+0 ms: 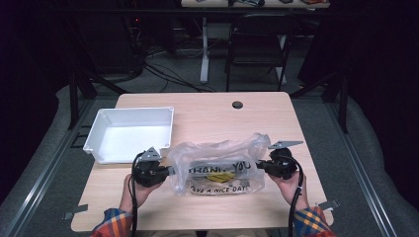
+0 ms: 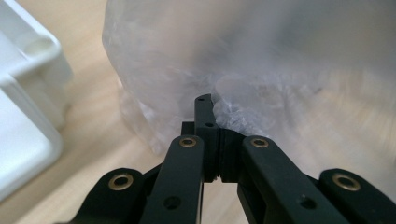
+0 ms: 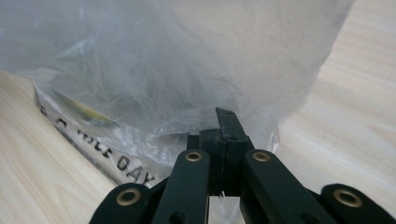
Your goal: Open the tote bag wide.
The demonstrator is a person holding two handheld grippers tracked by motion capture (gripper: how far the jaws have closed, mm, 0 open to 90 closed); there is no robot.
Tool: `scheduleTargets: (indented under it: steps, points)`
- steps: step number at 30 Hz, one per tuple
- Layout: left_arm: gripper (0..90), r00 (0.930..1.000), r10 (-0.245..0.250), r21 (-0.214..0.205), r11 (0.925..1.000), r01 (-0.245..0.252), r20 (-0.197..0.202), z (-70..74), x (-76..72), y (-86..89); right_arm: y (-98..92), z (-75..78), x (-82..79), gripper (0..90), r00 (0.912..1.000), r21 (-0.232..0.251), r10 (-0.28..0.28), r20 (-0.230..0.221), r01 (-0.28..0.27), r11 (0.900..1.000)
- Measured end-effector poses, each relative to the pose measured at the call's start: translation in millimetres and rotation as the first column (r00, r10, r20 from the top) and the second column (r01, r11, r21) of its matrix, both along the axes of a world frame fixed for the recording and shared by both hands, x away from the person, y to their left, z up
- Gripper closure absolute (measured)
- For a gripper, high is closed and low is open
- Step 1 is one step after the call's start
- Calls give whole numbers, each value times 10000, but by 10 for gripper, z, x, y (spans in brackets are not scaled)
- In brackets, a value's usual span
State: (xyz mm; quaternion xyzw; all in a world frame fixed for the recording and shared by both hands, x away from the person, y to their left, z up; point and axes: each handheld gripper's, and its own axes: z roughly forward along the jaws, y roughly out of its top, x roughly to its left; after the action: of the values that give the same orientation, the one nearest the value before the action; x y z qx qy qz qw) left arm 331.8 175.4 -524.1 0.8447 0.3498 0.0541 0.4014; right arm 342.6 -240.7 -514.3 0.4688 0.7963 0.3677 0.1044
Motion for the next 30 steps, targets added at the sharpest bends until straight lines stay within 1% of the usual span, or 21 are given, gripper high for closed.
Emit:
scheduleTargets:
  steps: [1,2,4,5,7,8,9,11,12,15,17,18,19,20,22,25,26,27,28,29,30]
  points:
    - [894,10000,-5,83,10000,6,-95,-21,-2,-11,3,-22,3,900,9998,-128,48,-209,-51,9999]
    - [893,9996,-179,310,9993,186,-231,-51,8,-23,2,-43,11,900,9998,-226,88,-193,-92,9997]
    - [894,9988,-245,483,9985,265,-426,-94,18,-40,-1,-83,25,900,9988,-269,159,-463,-172,9995]
    - [894,9977,-346,654,9971,385,-587,-122,32,-48,-11,-120,36,900,9966,-289,298,-772,-321,9991]
    - [894,9970,-334,855,9956,394,-695,-159,48,-52,-12,-134,38,900,9966,-328,239,-790,-265,9991]
    - [894,9964,-302,958,9947,378,-794,-177,63,-49,-18,-157,44,900,9956,-355,232,-904,-265,9990]
    - [894,9962,-214,997,9946,298,-838,-199,75,-43,-39,-167,50,900,9918,-288,500,-1173,-538,9981]
    - [894,9944,-61,1251,9920,193,-1051,-254,105,-43,-22,-244,76,900,9924,-431,169,-1222,-224,9988]
    - [894,9937,-30,1314,9912,178,-1118,-272,116,-46,-32,-265,94,900,9899,-583,270,-1388,-354,9977]
    - [894,9919,129,1477,9890,59,-1260,-317,146,-73,-29,-329,156,900,9896,-900,-51,-1434,-79,9959]
    - [894,9909,206,1612,9869,11,-1332,-340,157,-106,-26,-338,166,900,9889,-822,-23,-1483,-100,9966]
    - [894,9906,230,1655,9862,-4,-1347,-344,157,-117,-24,-351,186,900,9876,-972,-17,-1570,-138,9952]
    - [894,9909,196,1762,9844,42,-1333,-344,161,-119,-15,-366,185,900,9892,-916,-158,-1458,24,9958]
    - [894,9903,188,1789,9838,62,-1378,-346,161,-122,-15,-366,185,900,9892,-916,-158,-1458,24,9958]
    - [894,9880,138,1812,9833,144,-1535,-349,161,-118,-51,-346,197,900,9841,-1074,135,-1772,-329,9937]
    - [894,9878,128,1866,9823,166,-1552,-348,156,-121,-43,-324,166,898,9870,-999,-21,-1607,-141,9949]
    - [893,9876,125,1848,9826,168,-1564,-349,156,-119,-51,-258,101,736,9908,-1136,-66,-1353,-89,9935]
    - [893,9872,130,1824,9831,164,-1587,-350,155,-117,-51,-258,101,736,9908,-1136,-66,-1353,-89,9935]
    - [893,9871,130,1804,9835,163,-1599,-349,154,-117,-62,-199,51,651,9926,-1115,13,-1215,-150,9936]
    - [893,9870,117,1788,9837,173,-1600,-347,152,-117,-77,-118,-16,565,9946,-962,290,-999,-387,9946]
    - [893,9868,114,1780,9839,178,-1615,-345,151,-118,-74,-34,-82,505,9967,-854,466,-659,-522,9950]
